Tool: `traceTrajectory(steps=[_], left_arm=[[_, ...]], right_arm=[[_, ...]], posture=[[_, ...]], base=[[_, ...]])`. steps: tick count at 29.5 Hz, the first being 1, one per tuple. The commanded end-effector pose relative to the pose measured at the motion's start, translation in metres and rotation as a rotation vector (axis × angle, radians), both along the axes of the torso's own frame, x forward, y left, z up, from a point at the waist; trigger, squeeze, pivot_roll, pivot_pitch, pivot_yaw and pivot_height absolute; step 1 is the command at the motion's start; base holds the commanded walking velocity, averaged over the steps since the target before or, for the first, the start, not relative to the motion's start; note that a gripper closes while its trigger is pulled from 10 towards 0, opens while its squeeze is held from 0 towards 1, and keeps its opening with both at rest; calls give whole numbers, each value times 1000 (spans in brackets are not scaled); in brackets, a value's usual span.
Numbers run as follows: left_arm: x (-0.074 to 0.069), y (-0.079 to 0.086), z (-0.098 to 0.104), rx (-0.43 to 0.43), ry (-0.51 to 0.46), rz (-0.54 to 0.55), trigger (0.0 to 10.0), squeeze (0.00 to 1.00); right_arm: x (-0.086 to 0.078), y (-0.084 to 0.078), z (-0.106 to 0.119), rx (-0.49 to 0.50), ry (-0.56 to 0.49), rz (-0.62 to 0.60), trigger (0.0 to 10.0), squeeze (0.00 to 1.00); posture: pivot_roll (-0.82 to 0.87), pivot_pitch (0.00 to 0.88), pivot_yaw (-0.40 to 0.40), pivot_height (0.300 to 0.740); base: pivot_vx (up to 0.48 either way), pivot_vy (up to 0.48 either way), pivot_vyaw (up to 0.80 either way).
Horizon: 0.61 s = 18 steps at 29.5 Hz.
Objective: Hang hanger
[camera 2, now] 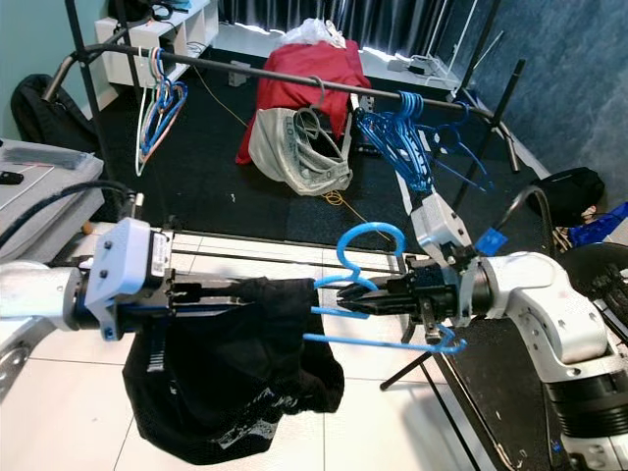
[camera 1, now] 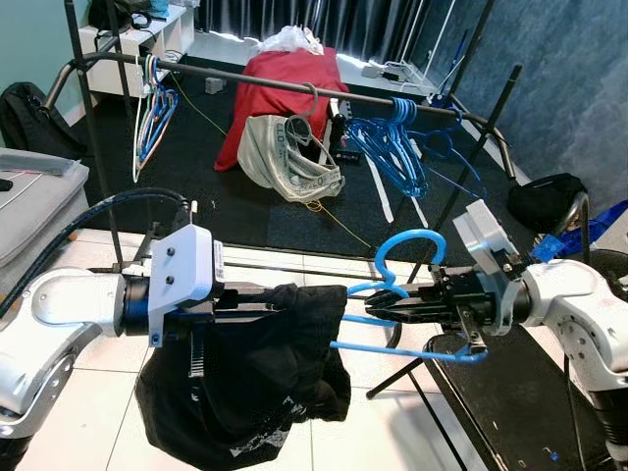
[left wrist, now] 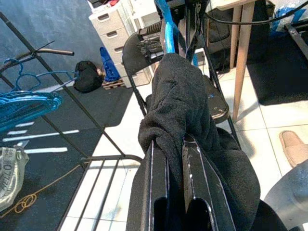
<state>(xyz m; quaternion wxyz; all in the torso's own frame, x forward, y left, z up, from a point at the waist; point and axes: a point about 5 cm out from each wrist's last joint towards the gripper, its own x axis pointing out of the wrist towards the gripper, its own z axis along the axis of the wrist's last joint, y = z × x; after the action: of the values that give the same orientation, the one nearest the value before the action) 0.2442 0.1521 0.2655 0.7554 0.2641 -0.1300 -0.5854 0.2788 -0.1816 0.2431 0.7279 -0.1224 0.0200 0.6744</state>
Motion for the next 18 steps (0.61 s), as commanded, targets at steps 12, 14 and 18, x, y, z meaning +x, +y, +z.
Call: traceTrajectory(steps=[12,14,18], left_arm=[[5,19,21,-225,24,13,10000,1000],[8,25,23,-247,14,45,10000,1000],[15,49,28,-321,-17,166,10000,1000]], right_arm=[[2,-10,16,45,-49,-44,0,0],[2,-13,19,53,-59,-53,0,0],[0,-24,33,88,-95,-83,0,0]], posture=[[44,27,-154,740],[44,27,-154,740],[41,37,-147,740]], base=[[0,0,0],[0,0,0],[0,0,0]])
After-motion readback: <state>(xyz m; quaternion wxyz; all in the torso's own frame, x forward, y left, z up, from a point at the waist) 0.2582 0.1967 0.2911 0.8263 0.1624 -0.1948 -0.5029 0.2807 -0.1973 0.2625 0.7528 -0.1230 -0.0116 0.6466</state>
